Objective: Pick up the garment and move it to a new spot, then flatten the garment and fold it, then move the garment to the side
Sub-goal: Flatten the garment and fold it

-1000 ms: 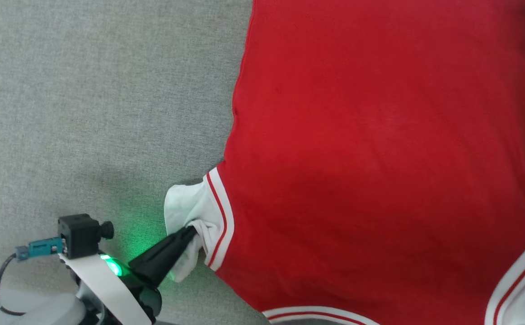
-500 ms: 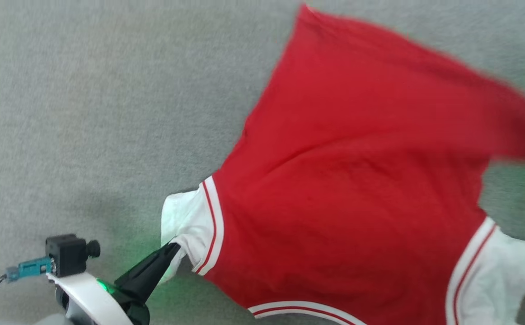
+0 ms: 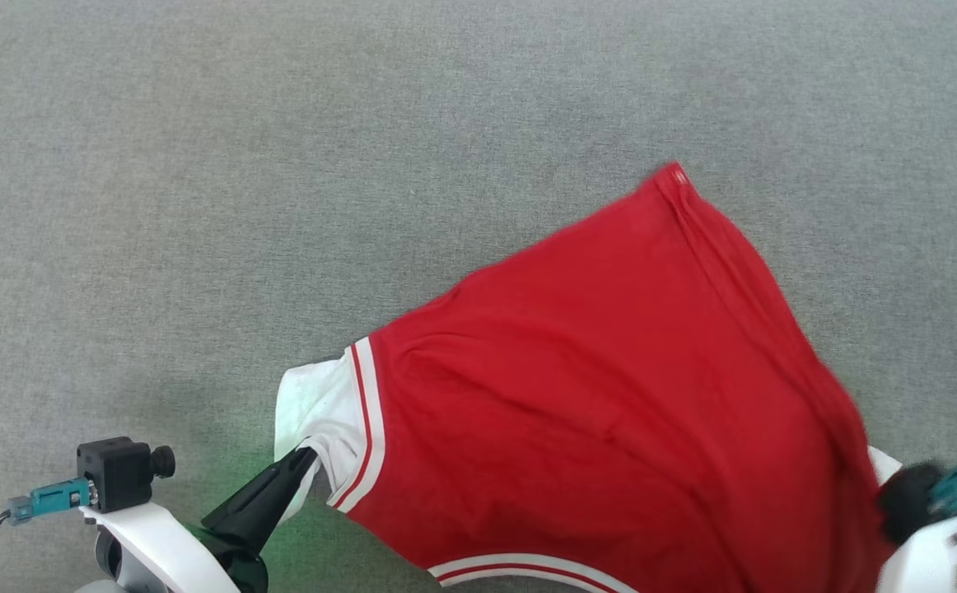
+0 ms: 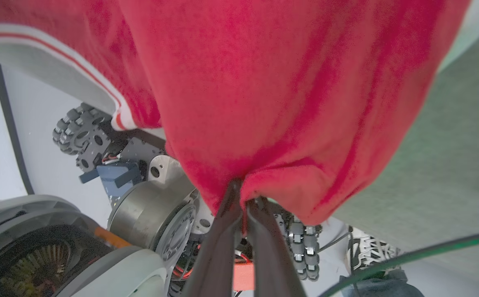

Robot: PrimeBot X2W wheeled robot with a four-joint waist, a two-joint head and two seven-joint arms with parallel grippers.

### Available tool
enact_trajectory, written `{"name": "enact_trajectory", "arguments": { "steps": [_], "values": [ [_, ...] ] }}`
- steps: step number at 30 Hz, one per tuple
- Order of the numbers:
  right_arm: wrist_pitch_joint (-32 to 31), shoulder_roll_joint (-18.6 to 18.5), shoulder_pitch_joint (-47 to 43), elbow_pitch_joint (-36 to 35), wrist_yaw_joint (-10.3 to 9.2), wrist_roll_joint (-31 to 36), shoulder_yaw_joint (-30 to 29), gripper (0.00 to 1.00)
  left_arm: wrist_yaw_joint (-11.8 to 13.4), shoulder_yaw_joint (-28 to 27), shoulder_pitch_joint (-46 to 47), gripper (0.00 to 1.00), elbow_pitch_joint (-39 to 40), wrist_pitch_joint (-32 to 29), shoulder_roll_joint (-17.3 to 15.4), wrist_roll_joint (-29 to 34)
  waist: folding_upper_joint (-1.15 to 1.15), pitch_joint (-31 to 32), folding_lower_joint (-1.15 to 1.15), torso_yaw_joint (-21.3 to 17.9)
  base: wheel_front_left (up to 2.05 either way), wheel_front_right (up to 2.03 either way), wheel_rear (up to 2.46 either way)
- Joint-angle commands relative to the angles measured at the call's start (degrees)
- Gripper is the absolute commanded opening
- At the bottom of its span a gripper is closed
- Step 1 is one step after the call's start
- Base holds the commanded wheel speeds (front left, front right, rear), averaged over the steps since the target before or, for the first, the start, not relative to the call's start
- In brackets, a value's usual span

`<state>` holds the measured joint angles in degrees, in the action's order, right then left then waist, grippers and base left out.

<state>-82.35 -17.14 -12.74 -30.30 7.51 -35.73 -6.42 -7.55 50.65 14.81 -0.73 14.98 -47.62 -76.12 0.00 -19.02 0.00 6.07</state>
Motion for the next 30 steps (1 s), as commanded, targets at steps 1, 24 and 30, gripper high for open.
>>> {"name": "enact_trajectory", "arguments": {
  "steps": [1,24,30],
  "values": [
    [0.4,0.1,-0.7,0.4,-0.04,0.4,0.7,0.0,0.1,-0.2,-0.1,0.0,-0.1,0.3,0.1,-0.1,0.0,0.0,0.0,0.0,0.0,0.0,0.0],
    [13.7,-6.6,35.8,6.7,-0.04,6.8,2.7,1.0,0.1,0.3,4.3,0.0,0.8,0.3,2.0,1.5,0.0,-6.0,0.0,3.9,0.0,0.0,0.0],
    [18.9,-4.6,45.6,22.6,-0.04,12.1,9.5,1.0,0.1,2.8,7.3,0.0,0.4,0.3,3.5,1.2,0.0,-8.3,0.0,7.0,0.0,0.0,0.0]
  ]
}}
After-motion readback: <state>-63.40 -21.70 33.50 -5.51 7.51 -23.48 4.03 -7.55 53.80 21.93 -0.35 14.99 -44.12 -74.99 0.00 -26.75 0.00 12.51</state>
